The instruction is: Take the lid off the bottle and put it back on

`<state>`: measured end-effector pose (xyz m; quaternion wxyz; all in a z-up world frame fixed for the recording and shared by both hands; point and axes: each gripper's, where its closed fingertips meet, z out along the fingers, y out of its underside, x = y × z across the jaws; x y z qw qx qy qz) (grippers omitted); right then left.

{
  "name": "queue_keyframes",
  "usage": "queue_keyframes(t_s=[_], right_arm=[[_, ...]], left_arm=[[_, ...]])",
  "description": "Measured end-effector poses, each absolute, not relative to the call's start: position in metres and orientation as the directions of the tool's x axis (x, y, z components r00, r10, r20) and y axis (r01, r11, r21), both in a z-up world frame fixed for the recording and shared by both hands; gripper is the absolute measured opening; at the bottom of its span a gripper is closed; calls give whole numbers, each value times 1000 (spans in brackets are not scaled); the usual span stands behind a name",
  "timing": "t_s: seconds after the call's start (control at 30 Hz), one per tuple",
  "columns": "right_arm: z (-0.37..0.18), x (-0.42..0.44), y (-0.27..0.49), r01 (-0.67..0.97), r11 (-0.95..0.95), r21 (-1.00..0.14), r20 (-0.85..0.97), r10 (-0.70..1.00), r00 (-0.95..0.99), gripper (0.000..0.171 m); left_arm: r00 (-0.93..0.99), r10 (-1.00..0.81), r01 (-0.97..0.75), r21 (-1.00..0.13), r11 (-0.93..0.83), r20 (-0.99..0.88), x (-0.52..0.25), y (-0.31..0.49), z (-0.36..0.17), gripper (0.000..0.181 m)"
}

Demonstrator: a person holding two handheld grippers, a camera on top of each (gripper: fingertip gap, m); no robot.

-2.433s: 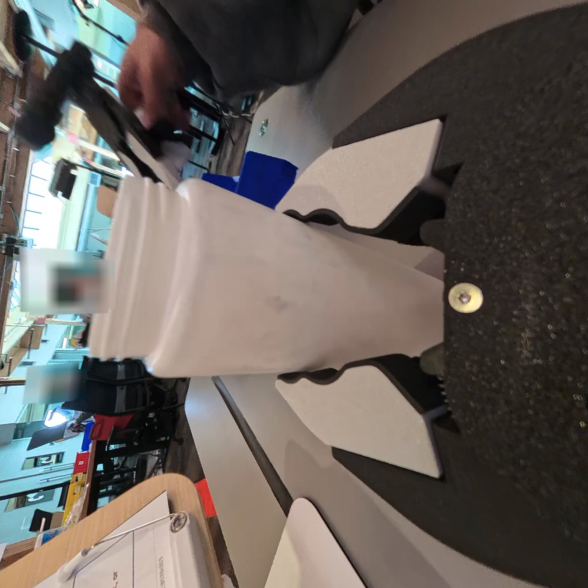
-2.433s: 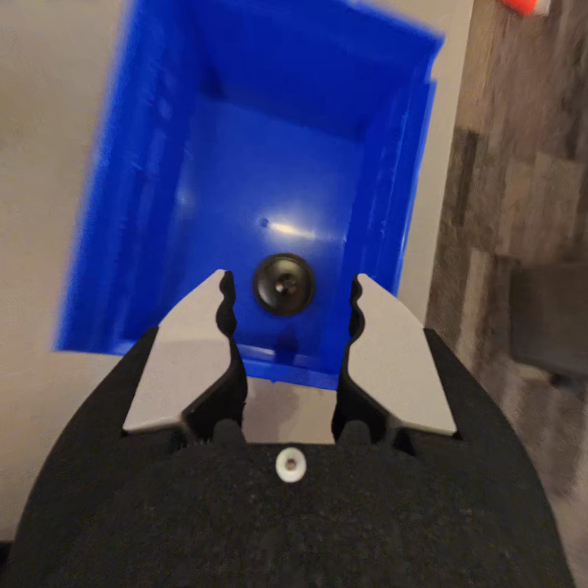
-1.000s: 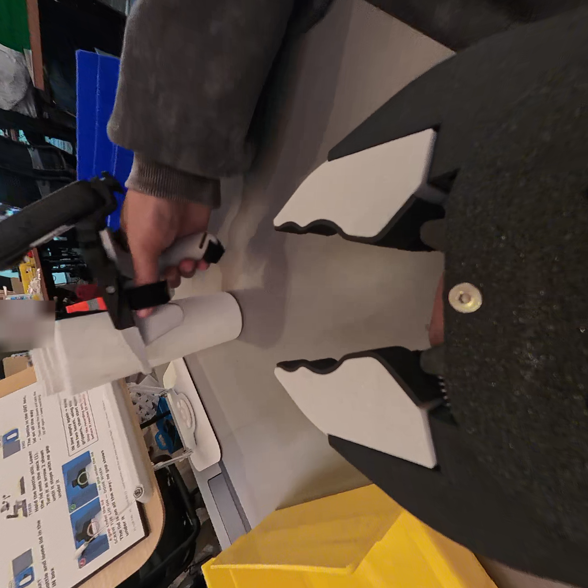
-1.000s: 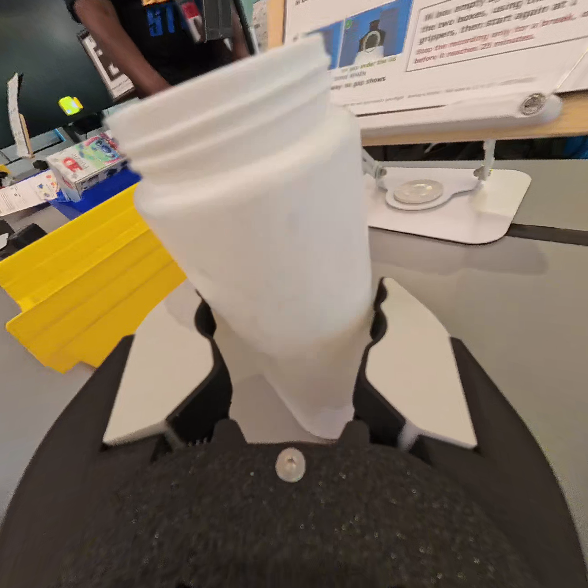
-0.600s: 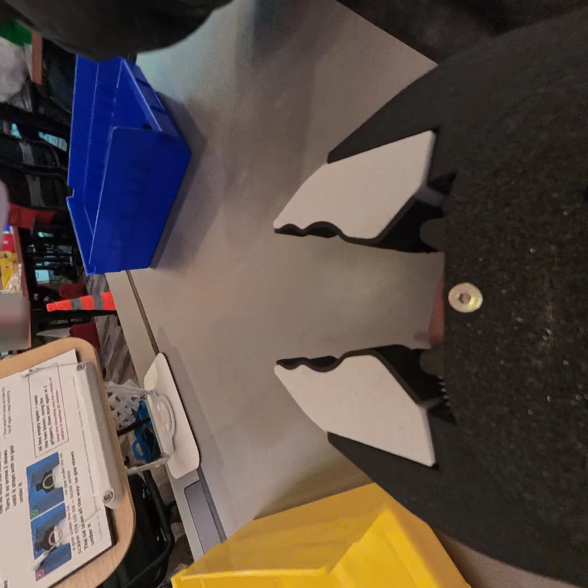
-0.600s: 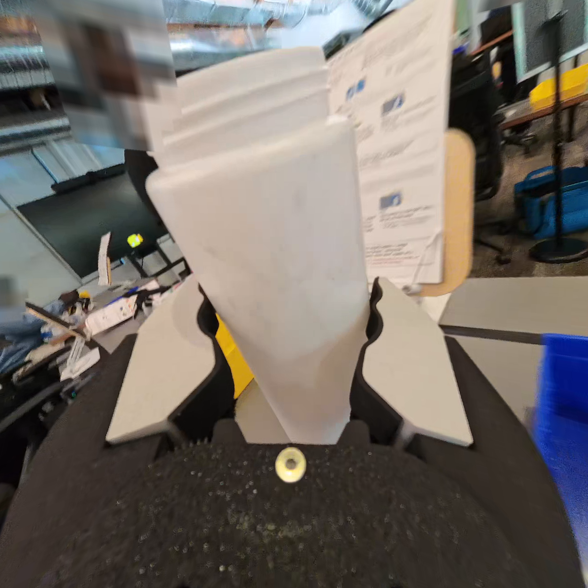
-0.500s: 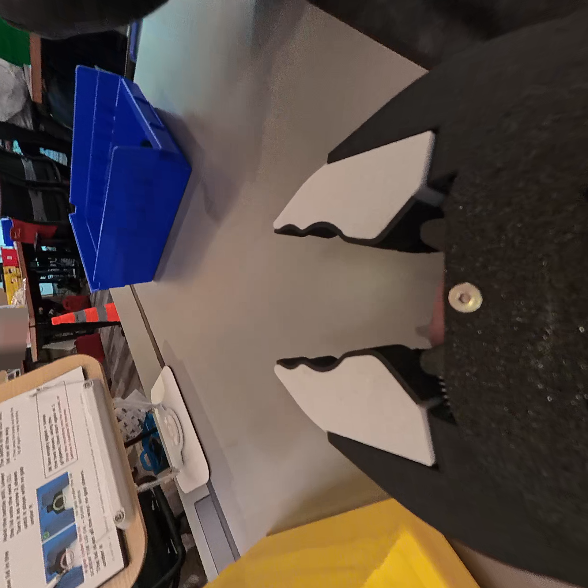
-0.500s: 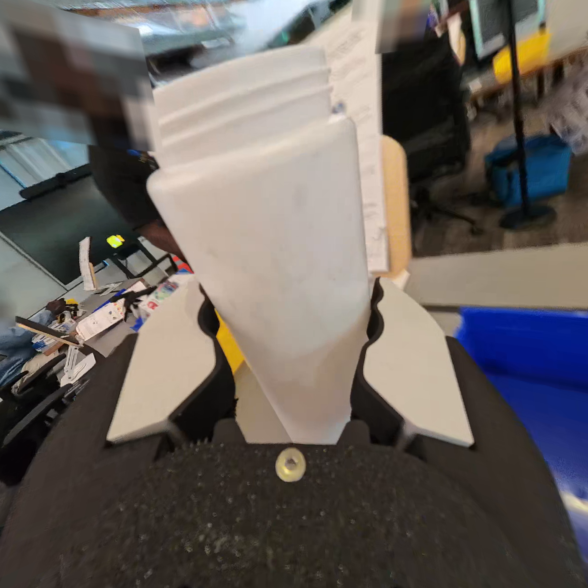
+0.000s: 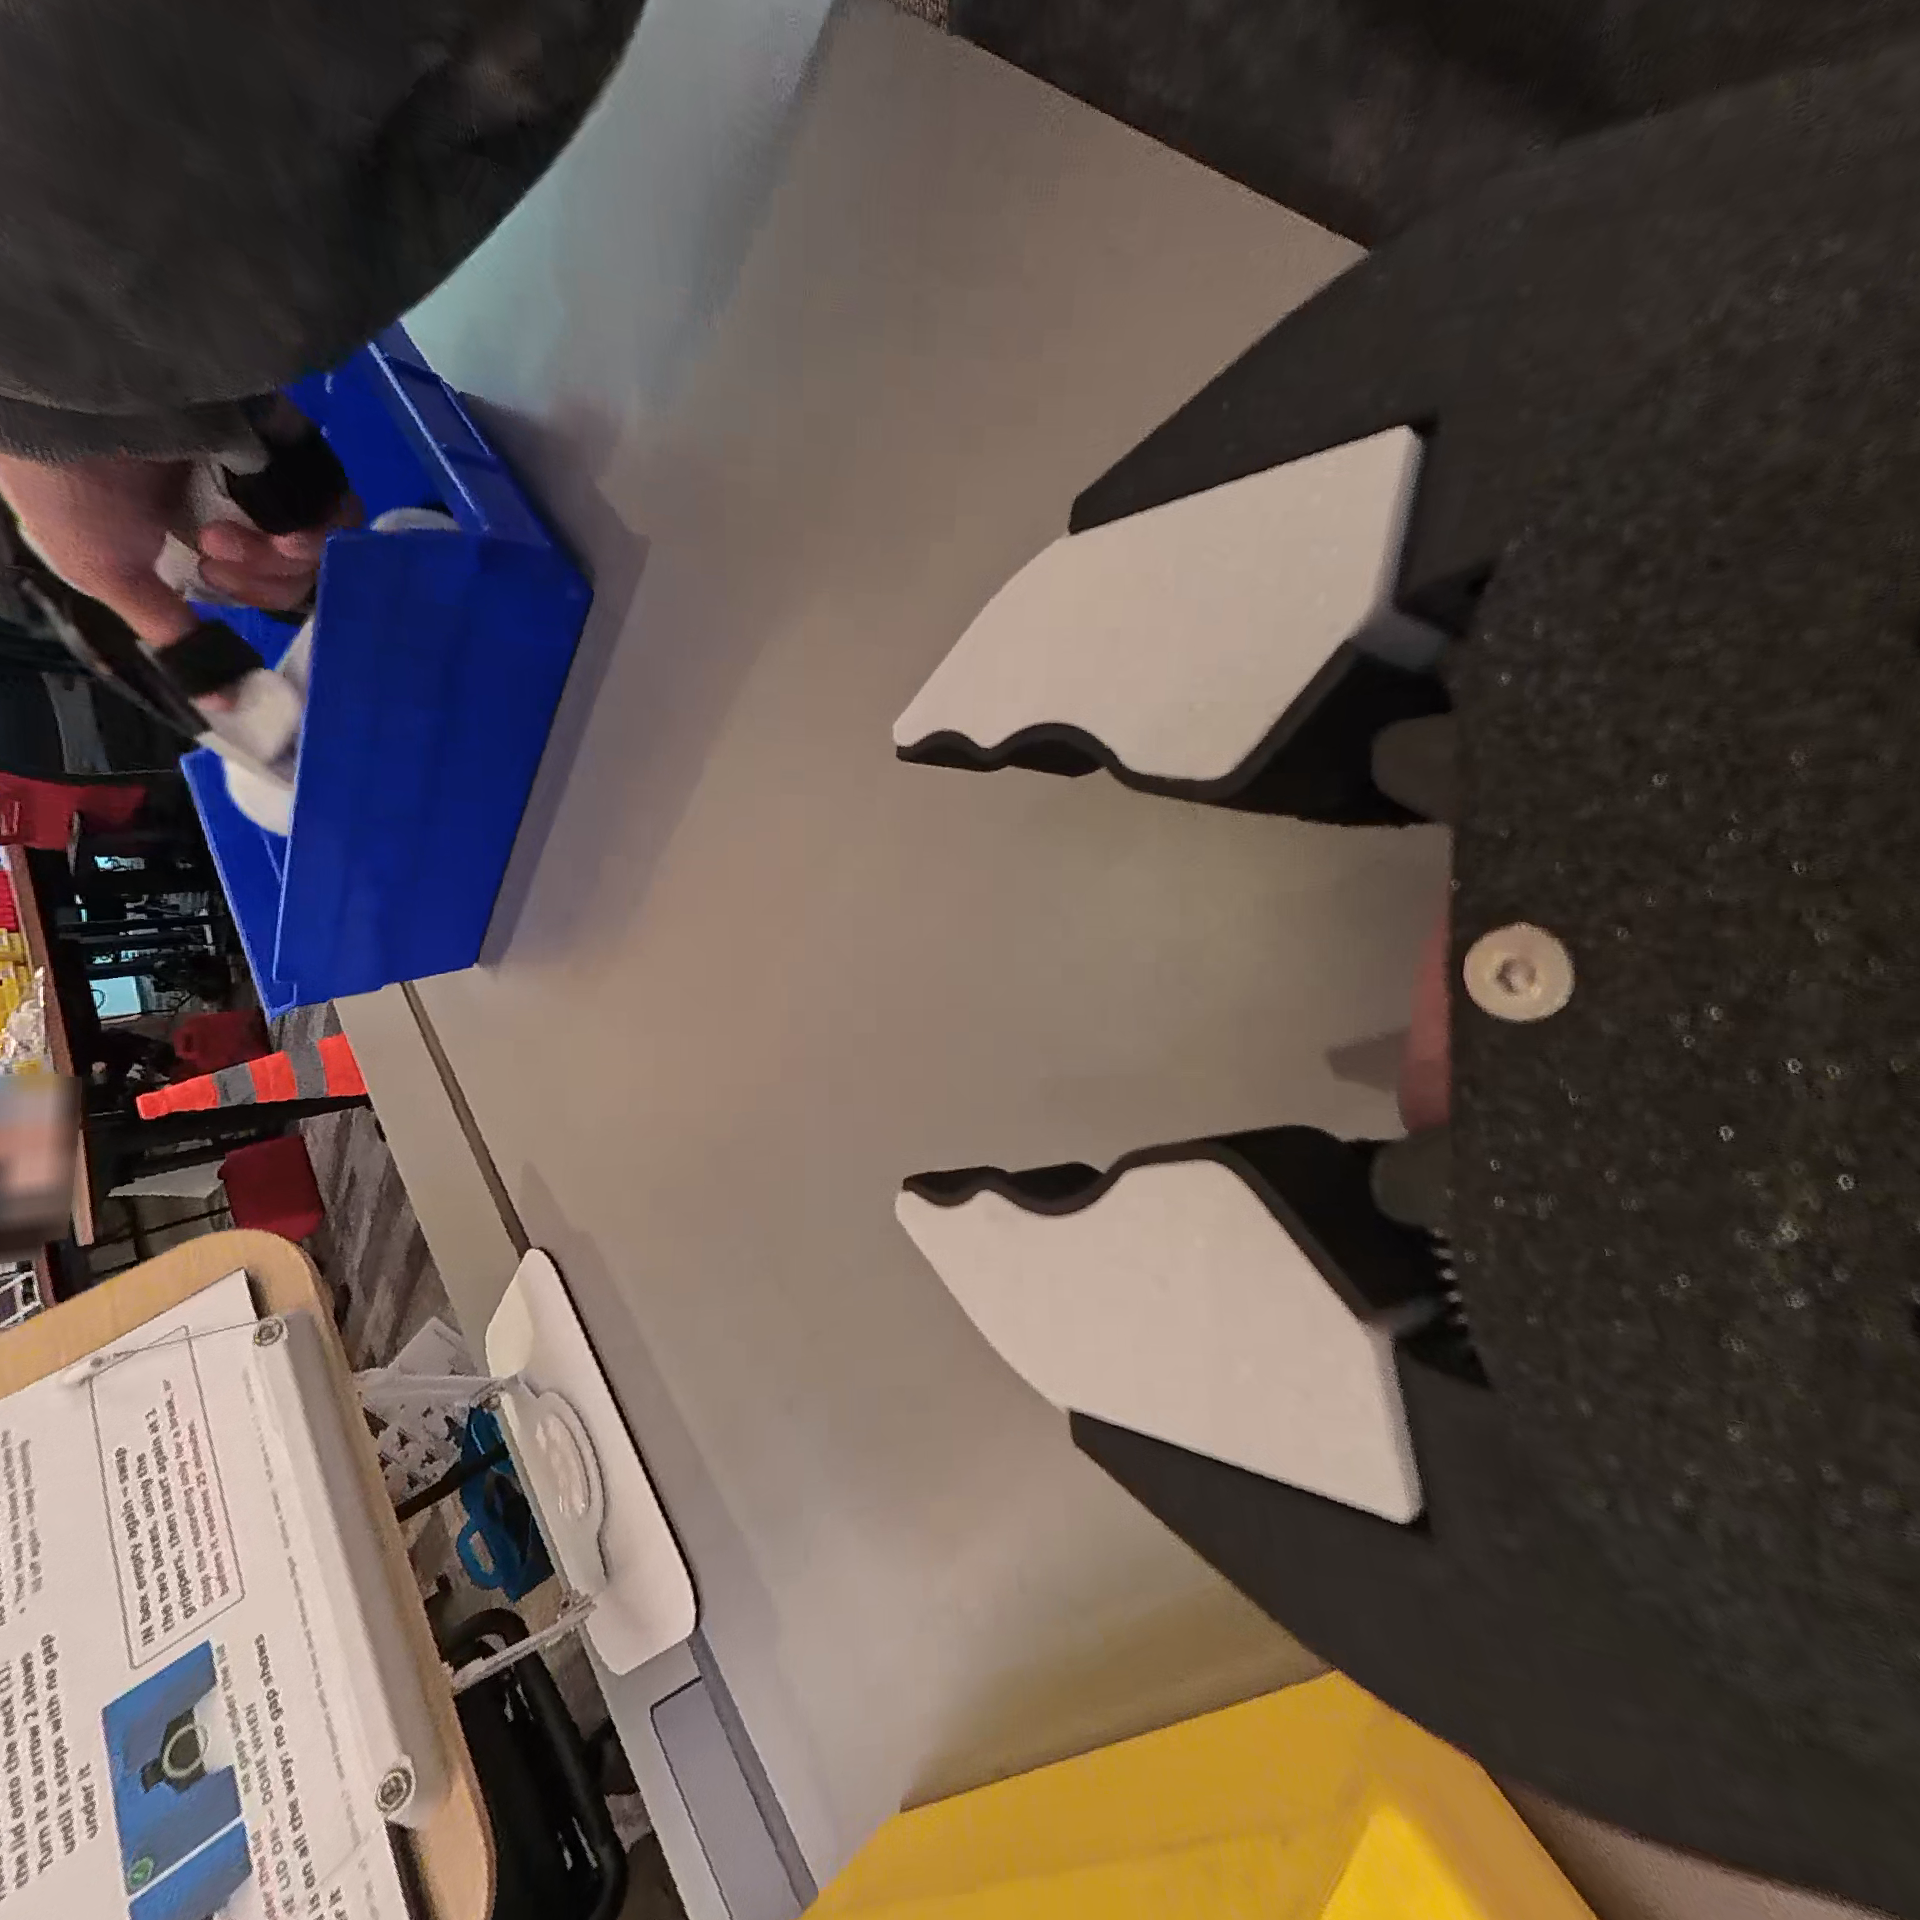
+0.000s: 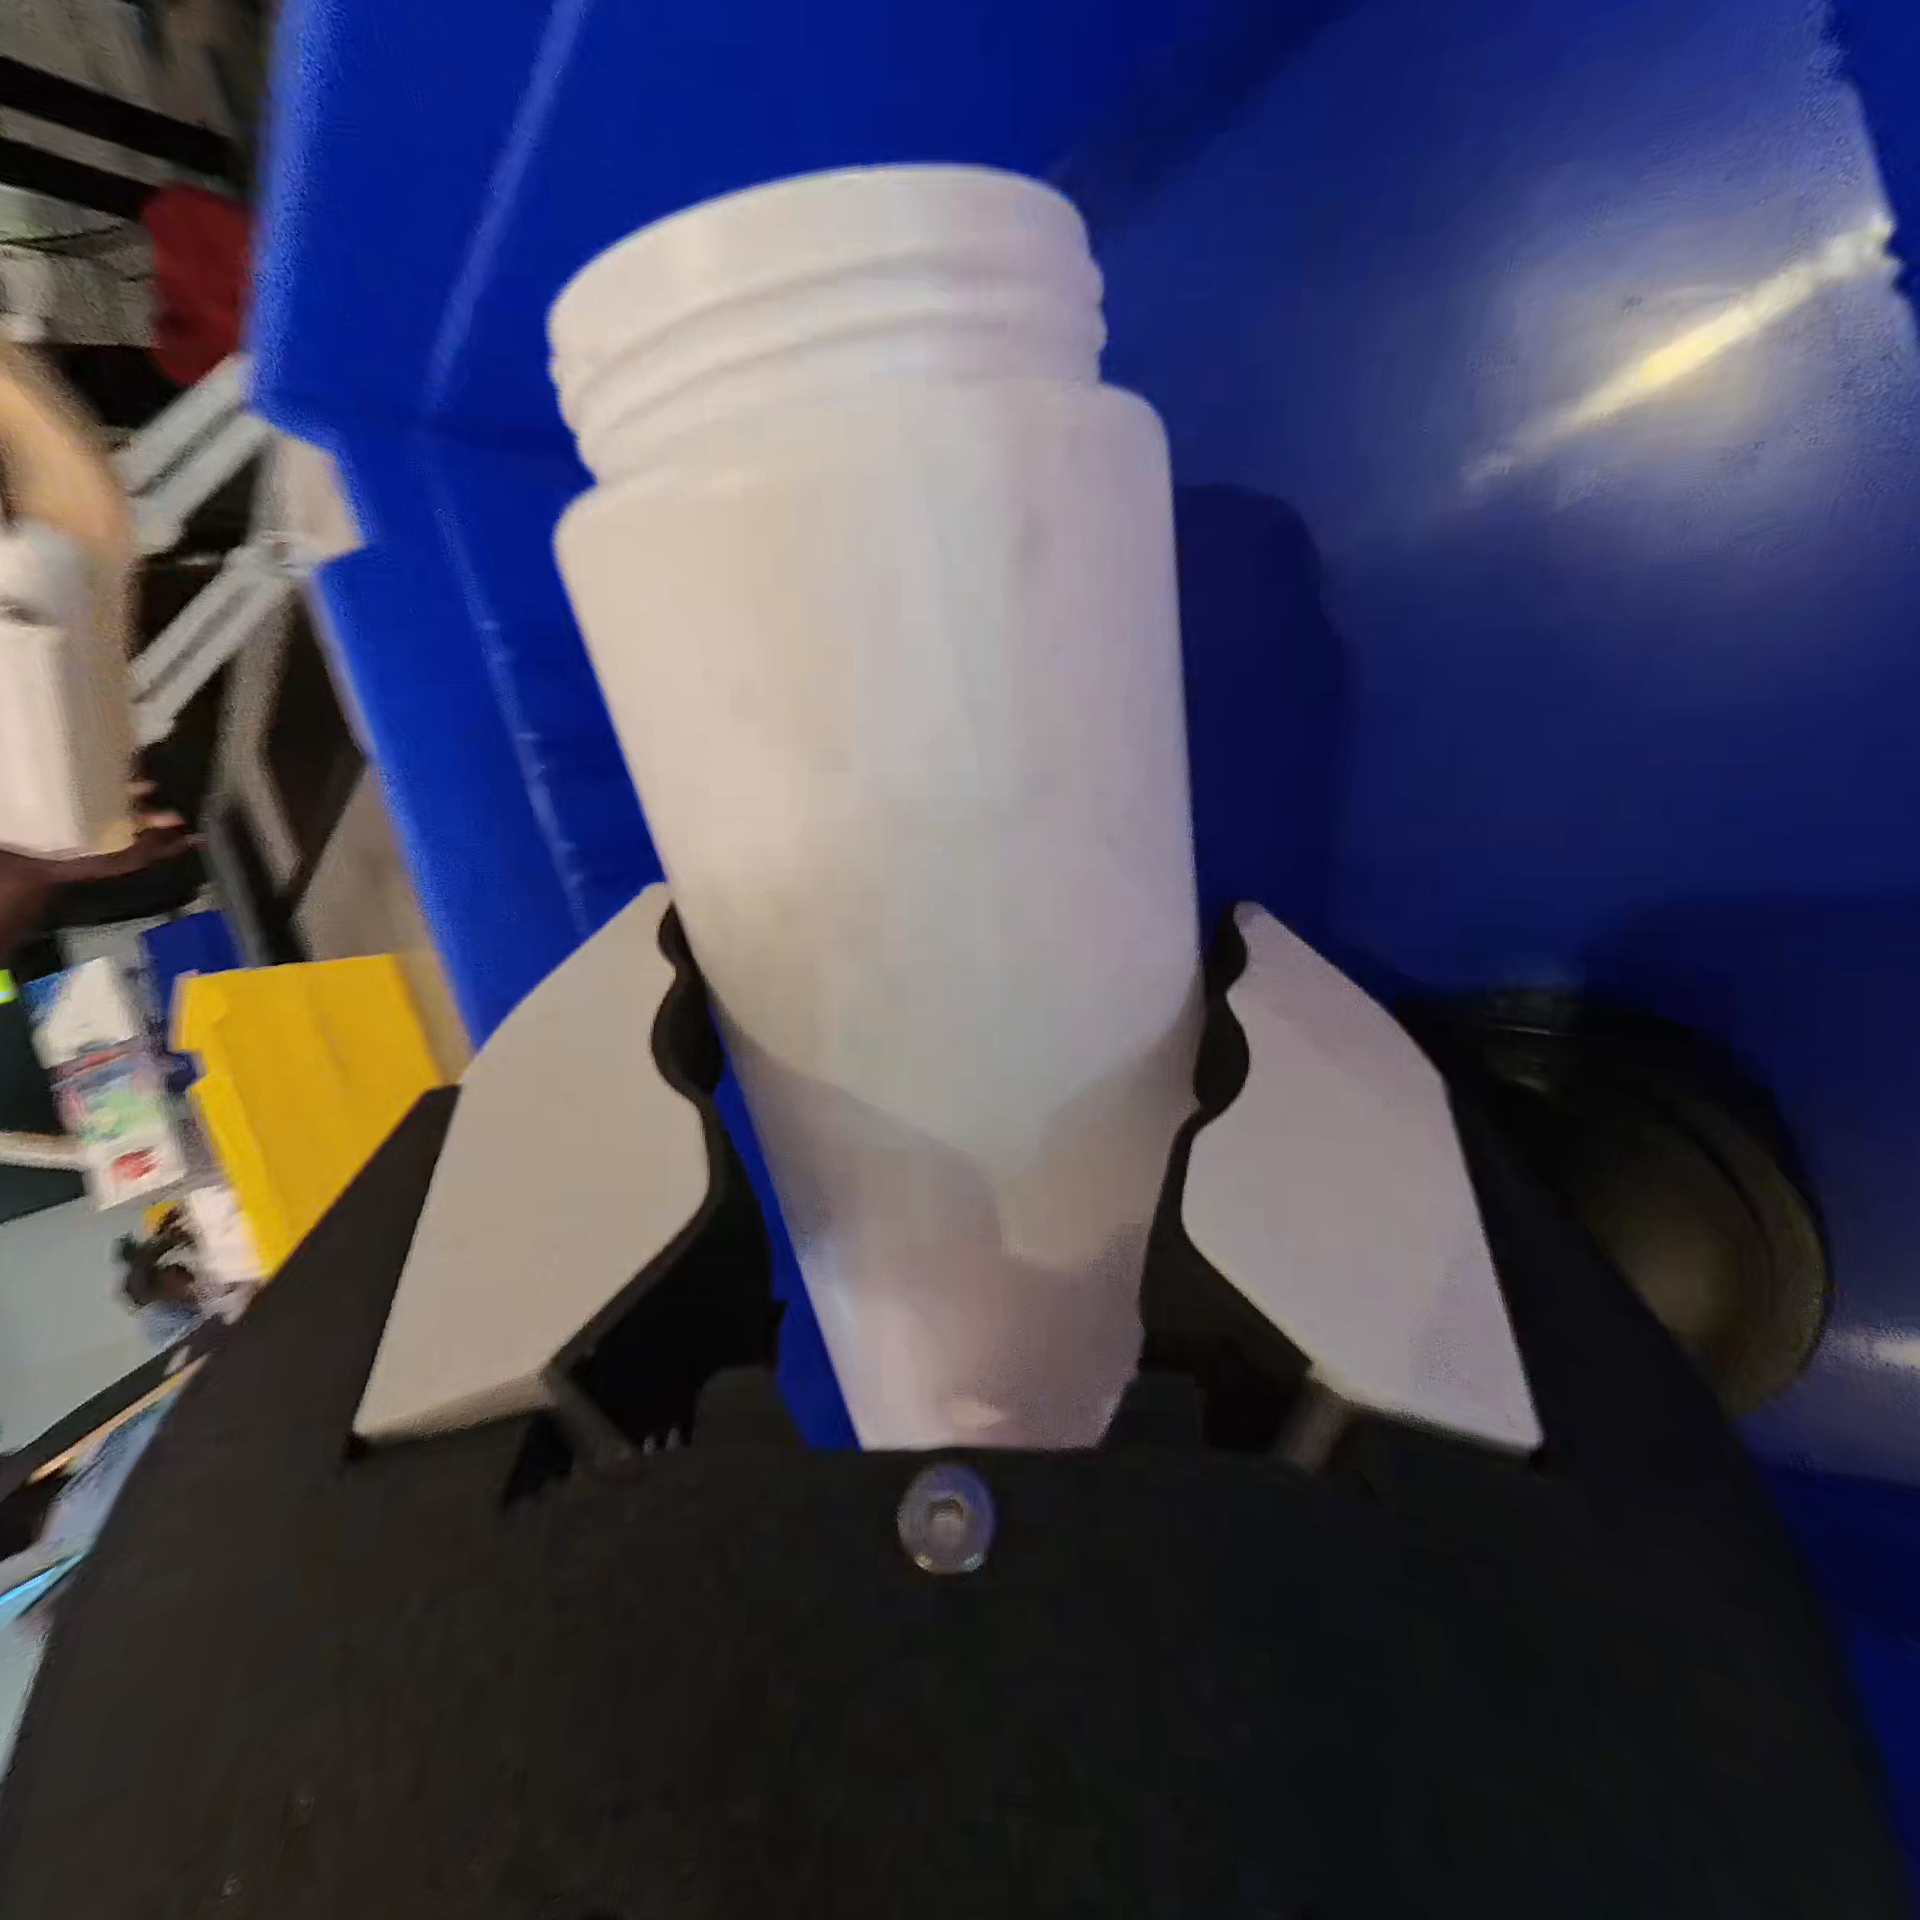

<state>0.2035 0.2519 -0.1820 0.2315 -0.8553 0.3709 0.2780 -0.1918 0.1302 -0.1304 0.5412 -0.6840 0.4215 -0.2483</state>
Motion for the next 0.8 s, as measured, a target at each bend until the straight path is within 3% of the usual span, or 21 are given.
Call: queue_keyframes(t_s=[0.27,0.33,0.4,0.5,0.57,0.63,0.7,0.8], right_arm=[[-198,207,247,-777,-608,-165,-542,-602,586,89],[-188,208,251,-756,-622,-204,-553,-564,613,97],[-160,211,260,-712,-637,-296,-571,-480,666,106],[-85,223,263,-568,-599,-564,-482,-319,816,108],[-21,216,246,-393,-481,-783,-341,-196,919,99],[27,197,211,-160,-348,-924,-120,-133,984,95],[54,170,163,19,-188,-982,43,-124,991,82],[53,122,91,116,34,-993,111,-119,987,58]], left_arm=[[506,-854,-312,-949,-49,-122,-192,127,-130,73],[503,-856,-311,-949,-45,-124,-191,125,-129,74],[501,-858,-307,-951,-48,-118,-192,124,-128,74],[509,-856,-312,-946,-84,-91,-194,125,-130,74],[529,-845,-295,-951,-93,-81,-198,129,-127,74],[557,-827,-264,-960,-88,-77,-204,136,-119,74],[576,-814,-238,-968,-85,-70,-211,143,-114,74],[594,-802,-180,-981,-69,-53,-221,153,-102,73]])
